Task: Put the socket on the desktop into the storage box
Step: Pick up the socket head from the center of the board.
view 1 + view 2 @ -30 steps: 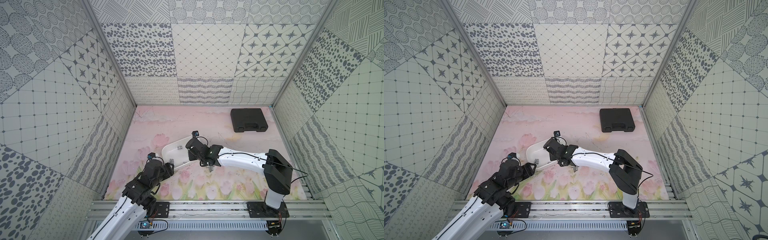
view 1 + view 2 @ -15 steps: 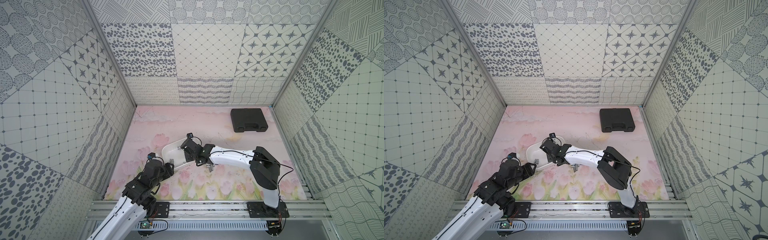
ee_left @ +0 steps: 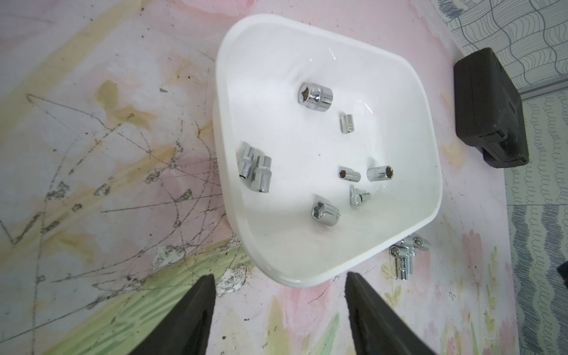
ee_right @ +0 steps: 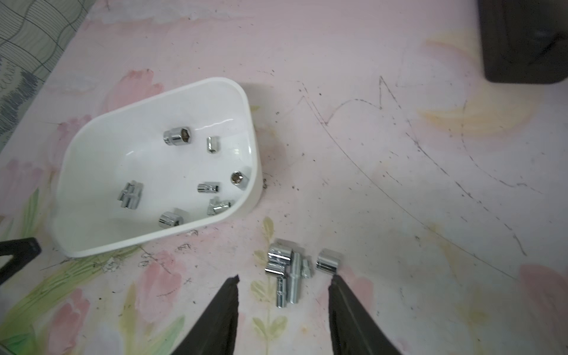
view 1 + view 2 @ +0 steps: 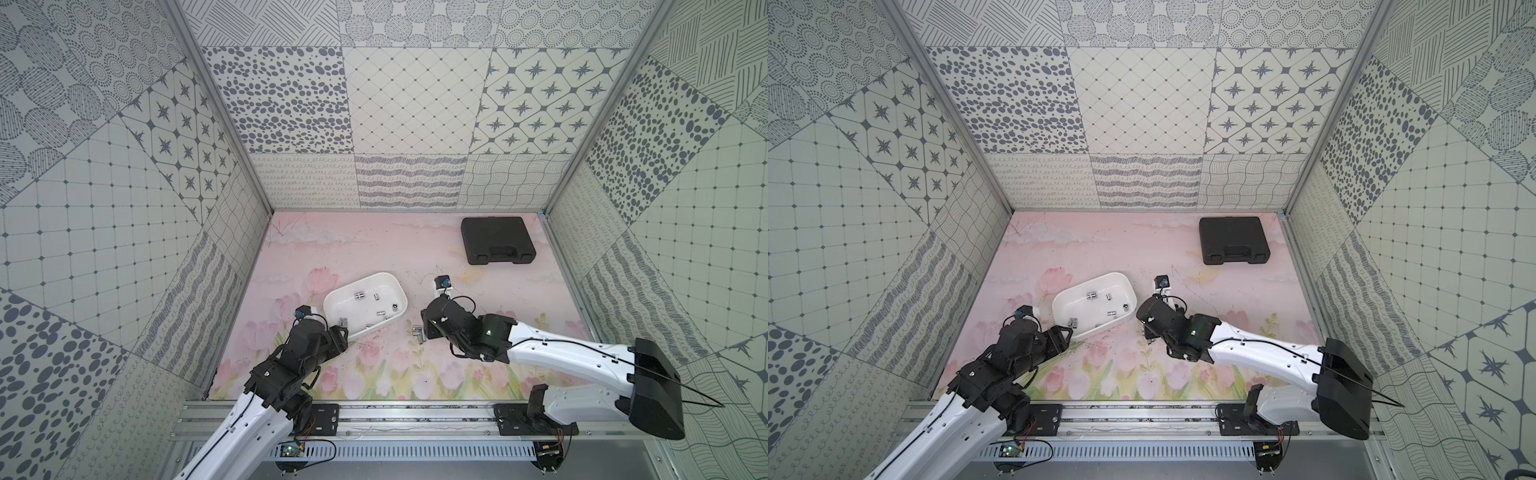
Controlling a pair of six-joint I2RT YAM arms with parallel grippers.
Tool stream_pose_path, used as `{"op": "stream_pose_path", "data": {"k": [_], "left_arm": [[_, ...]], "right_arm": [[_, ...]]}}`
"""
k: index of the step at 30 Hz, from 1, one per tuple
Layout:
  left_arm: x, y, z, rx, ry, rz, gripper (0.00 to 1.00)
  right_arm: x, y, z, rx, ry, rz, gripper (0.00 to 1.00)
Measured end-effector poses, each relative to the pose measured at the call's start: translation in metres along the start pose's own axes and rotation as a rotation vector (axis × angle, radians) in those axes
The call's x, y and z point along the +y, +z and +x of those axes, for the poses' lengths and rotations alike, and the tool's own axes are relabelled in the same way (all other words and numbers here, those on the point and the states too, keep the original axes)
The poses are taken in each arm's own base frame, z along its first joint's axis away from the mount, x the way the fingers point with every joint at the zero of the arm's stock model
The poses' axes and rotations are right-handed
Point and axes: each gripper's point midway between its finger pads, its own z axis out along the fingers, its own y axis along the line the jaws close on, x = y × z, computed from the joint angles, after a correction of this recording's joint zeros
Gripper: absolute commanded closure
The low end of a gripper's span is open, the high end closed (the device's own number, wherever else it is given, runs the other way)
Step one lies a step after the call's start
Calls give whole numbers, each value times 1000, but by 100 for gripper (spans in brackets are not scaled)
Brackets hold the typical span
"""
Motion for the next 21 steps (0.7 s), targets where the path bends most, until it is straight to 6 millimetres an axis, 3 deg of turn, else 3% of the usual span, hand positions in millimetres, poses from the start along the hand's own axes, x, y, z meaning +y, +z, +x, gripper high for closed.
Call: {"op": "stream_pose_path", "data": {"k": [3,6,14,21], "left_arm": [[0,0,0,0,0,0,28],[0,0,0,0,0,0,28],[0,0,0,0,0,0,28],[0,0,0,0,0,0,28]], "right_arm": [[-27,4,26,31,12,60,48],[-38,10,42,65,13,107,48],[-35,43,64,138,-17,186,49],[-22,66,62,149,11,174,49]]}}
